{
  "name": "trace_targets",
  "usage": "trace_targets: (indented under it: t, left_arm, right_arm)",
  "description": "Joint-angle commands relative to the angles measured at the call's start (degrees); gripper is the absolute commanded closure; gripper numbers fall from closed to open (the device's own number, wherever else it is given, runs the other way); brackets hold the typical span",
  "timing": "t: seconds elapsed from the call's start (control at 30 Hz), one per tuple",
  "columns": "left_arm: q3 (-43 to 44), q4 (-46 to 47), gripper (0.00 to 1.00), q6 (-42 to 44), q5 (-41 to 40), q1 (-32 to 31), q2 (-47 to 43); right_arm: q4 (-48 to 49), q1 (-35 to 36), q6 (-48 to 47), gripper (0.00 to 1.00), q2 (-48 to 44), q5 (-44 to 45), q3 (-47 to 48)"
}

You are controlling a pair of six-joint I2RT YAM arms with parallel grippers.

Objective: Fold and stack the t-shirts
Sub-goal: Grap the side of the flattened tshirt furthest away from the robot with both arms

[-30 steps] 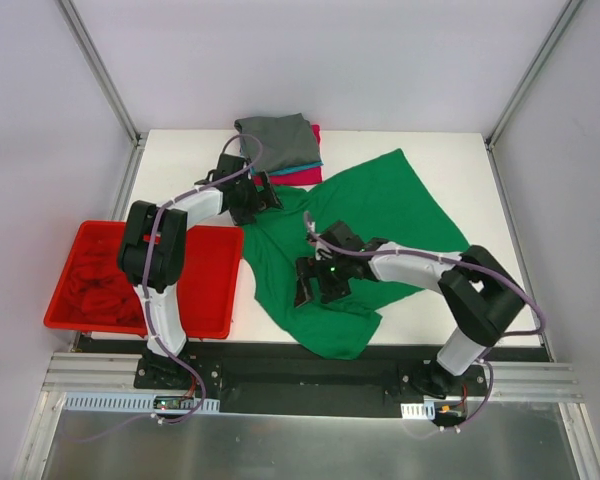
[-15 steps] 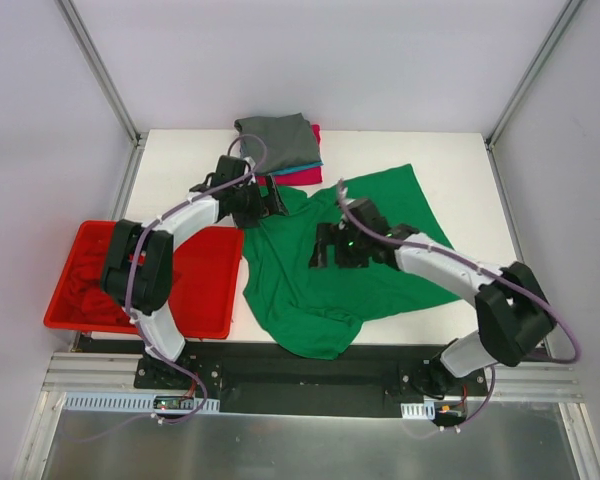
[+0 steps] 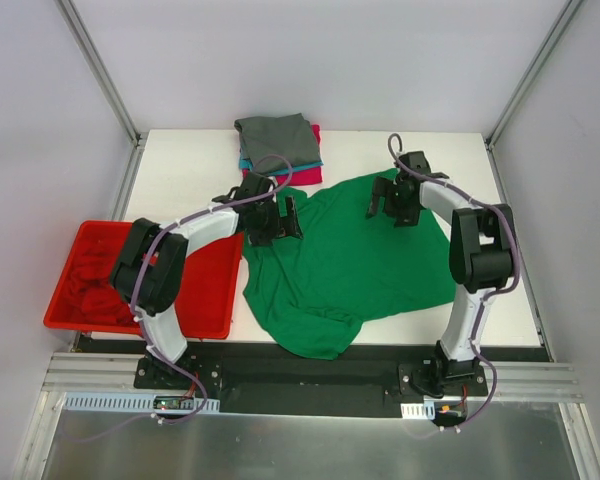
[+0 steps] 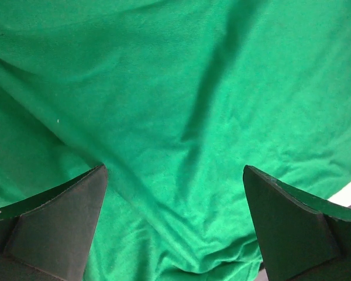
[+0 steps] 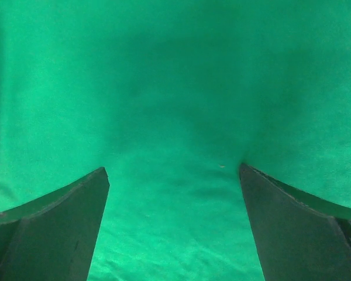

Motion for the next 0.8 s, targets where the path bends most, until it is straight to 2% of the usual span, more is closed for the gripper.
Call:
trace_targets:
  t: [0.0,0.23,0.43,0.6,0.77]
  left_arm:
    - [3.7,-1.5,0.01,0.6,-1.9,0.4,3.5]
    - [8.0,-2.7,0.01,0.6,0.1,0.4,8.2]
    - [9.6,-2.9,0.01,1.2,3.0,0.2,9.4]
    - [8.7,-4.5,0.01,2.3,5.2,0.1,7.4]
    - [3.1,-5.6,0.01,-0.1,3.8,0.1,4.0]
  right_arm:
    - [-4.6,-4.3,0.2,0.04,2.7,-4.3,0.9]
    - [-7.4,-10.8,3.1,0.04,-2.6,-6.0,-7.5]
    - [-0.3,-20.0,7.7,0.04,-11.4,-13.0,-22.9]
    - [-1.8,-20.4,7.5,0.04,-20.5,-9.2,-28.1]
    - [3.2,-20.2,9.8,0.04,-24.4,-12.4,-36.6]
